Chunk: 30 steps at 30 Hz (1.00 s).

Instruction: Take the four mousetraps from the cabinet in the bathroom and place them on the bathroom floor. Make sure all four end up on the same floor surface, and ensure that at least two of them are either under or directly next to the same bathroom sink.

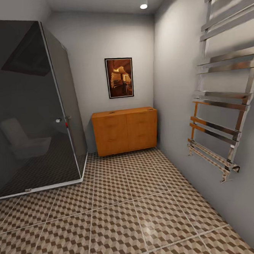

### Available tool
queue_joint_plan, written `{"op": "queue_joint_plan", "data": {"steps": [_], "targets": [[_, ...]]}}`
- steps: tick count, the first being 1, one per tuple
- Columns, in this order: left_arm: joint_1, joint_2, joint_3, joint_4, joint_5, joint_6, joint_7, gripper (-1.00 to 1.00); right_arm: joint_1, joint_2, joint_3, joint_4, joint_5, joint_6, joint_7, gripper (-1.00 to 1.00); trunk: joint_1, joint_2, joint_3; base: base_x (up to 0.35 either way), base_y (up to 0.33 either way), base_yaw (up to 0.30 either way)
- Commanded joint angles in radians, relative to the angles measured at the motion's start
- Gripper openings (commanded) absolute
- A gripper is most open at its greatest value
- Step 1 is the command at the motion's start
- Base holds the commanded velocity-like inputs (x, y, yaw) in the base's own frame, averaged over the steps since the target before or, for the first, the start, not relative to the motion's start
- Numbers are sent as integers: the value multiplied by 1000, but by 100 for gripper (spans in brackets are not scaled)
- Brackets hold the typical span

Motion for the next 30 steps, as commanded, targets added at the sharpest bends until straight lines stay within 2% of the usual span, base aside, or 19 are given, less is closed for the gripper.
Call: {"op": "queue_joint_plan", "data": {"steps": [1, 11, 15, 30], "targets": [[-1, 0, 5, 1, 8, -3, 0, 100, -1, 0, 2, 3, 6, -5, -4, 100, 0, -1, -1, 0, 0, 283], [-1, 1, 4, 1, 9, -3, 0, 100, -1, 0, 2, 3, 6, -4, -4, 100, 0, -1, -1, 0, 0, 283], [-1, 2, 4, 1, 9, -3, 0, 100, -1, 0, 2, 3, 6, -4, -3, 100, 0, -1, -1, 91, 0, 109], [-1, 1, 4, 1, 10, 10, 0, 100, -1, 1, 2, 3, 3, -1, -4, 100, 0, -1, -1, 299, 0, 11]]}}
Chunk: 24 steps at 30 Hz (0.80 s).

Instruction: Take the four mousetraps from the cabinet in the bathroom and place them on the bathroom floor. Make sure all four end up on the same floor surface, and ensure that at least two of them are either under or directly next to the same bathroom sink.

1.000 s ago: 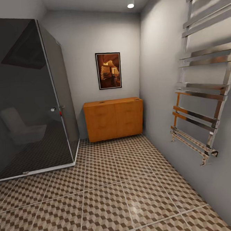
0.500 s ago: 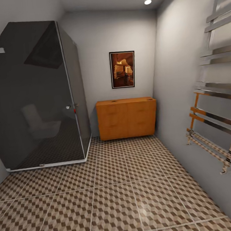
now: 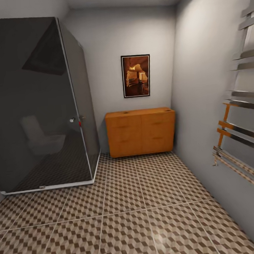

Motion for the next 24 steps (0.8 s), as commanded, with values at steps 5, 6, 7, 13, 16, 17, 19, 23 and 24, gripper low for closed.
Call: {"op": "queue_joint_plan", "data": {"steps": [5, 6, 7, 13, 16, 17, 19, 23, 24], "targets": [[-1, 0, 5, 0, 7, -1, 1, 100, -1, 1, 2, 3, 5, -4, -4, 100, 1, 0, -1, 324, 0, 0], [-1, 0, 5, 0, 7, -1, 1, 100, -1, 1, 2, 3, 5, -4, -4, 100, 1, 0, -1, 324, 0, 0], [-1, 0, 5, 0, 7, -1, 1, 100, -1, 1, 2, 3, 6, -4, -4, 100, 1, 0, -1, 324, 0, 0], [-1, 0, 5, 0, 7, -1, 1, 100, -1, 1, 2, 3, 6, -4, -4, 100, 1, 0, -1, 324, 0, 0], [-1, 0, 5, 0, 7, -1, 2, 100, -1, 1, 2, 3, 6, -4, -4, 100, 1, 0, -1, 324, 0, 0], [-1, 0, 5, 0, 7, -1, 2, 100, -1, 1, 2, 3, 6, -4, -4, 100, 1, 0, -1, 324, 0, 0], [-1, -1, 5, 0, 7, -1, 1, 100, -1, 1, 2, 3, 6, -4, -4, 100, 1, 0, -1, 324, 0, 0], [0, -1, 5, 0, 7, -1, 1, 100, -1, 1, 2, 3, 6, -4, -4, 100, 1, 0, -1, 324, 0, 0], [0, -1, 5, 0, 7, -1, 1, 100, -1, 1, 2, 3, 6, -4, -4, 100, 1, 0, -1, 324, 0, 0]]}}
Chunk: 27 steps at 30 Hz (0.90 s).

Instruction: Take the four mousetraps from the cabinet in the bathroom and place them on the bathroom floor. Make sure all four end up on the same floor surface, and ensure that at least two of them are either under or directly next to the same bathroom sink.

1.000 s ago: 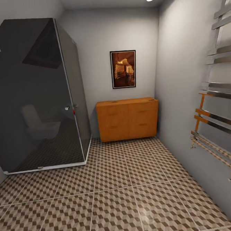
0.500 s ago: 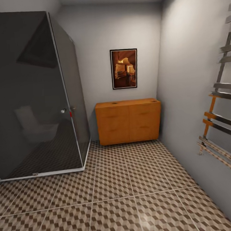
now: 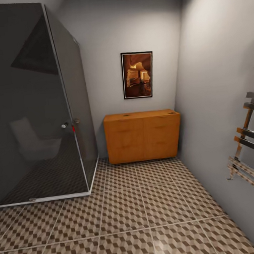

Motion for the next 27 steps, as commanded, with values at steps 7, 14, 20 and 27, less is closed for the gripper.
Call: {"op": "queue_joint_plan", "data": {"steps": [7, 14, 20, 27], "targets": [[-1, -1, 5, 1, 7, -2, 0, 100, -1, -1, 2, 3, 5, -7, -4, 100, 1, 0, -1, 324, 0, 0], [-1, -2, 5, 1, 7, -2, 0, 100, -1, -1, 2, 3, 5, -7, -4, 100, 1, 0, -1, 324, 0, 0], [-1, -4, 5, 1, 7, -2, 0, 100, -1, -1, 2, 3, 6, -7, -4, 100, 1, 0, -1, 324, 0, 0], [-1, -4, 5, 1, 7, -2, 0, 100, -1, -1, 2, 3, 6, -7, -3, 100, 1, 0, -1, 324, 0, 0]]}}
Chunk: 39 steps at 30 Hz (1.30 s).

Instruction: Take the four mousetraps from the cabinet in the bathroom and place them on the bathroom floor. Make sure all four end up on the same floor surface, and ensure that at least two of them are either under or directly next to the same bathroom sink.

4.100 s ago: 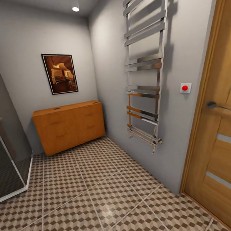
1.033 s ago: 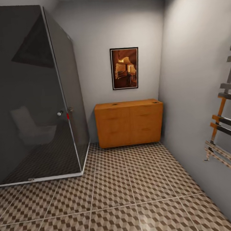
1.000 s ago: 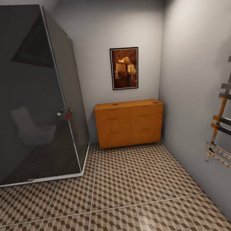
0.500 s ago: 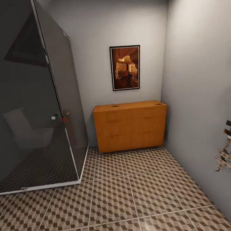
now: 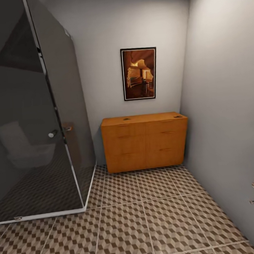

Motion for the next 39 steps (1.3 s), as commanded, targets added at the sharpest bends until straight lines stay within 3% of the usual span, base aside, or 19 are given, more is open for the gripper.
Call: {"op": "queue_joint_plan", "data": {"steps": [1, 18, 39], "targets": [[-1, 0, 5, 0, 7, -2, 0, 100, -1, 0, 2, 3, 6, -5, -4, 100, 1, 0, -1, 324, 0, 0], [-1, 0, 5, 0, 7, -2, 0, 100, -1, 1, 2, 3, 5, -5, -4, 100, 1, 0, -1, 324, 0, -84], [-1, 0, 5, 0, 8, -2, 0, 100, -1, 0, 2, 3, 5, -3, -4, 100, 1, 0, -1, 324, 0, -5]]}}
